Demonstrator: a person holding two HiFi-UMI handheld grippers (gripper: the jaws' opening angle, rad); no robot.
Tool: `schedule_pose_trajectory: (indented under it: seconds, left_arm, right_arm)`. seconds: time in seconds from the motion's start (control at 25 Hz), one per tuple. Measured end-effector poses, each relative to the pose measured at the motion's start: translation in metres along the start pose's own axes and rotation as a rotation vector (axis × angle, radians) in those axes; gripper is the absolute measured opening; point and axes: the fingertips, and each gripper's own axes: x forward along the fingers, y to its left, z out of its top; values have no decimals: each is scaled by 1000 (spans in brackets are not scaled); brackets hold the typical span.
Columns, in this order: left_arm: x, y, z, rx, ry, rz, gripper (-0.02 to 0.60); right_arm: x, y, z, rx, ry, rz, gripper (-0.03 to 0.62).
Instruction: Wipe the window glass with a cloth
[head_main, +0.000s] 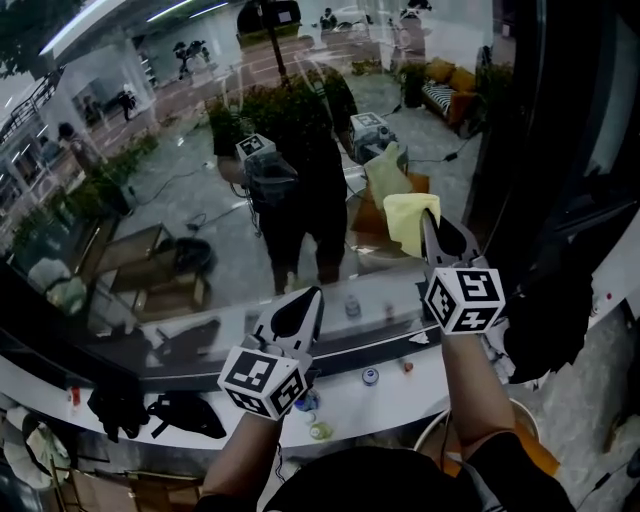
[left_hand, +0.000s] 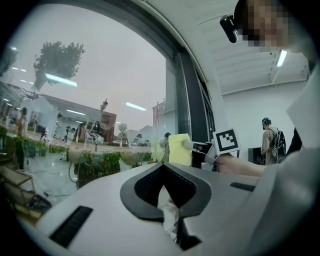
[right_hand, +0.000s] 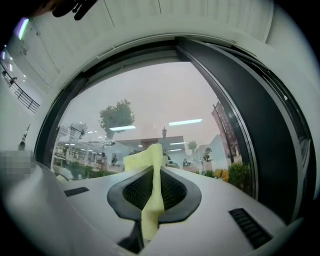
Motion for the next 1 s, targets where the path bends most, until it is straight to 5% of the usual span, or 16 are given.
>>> schedule_pose_trajectory:
  seconds: [0.44, 1.0]
  left_arm:
    - [-5, 7, 48, 60, -69, 9, 5]
    - [-14, 31, 58, 20, -78, 59, 5]
  right_arm:
    - [8, 25, 77, -41, -110, 5, 40]
    - [52, 30, 60, -56, -75, -86, 40]
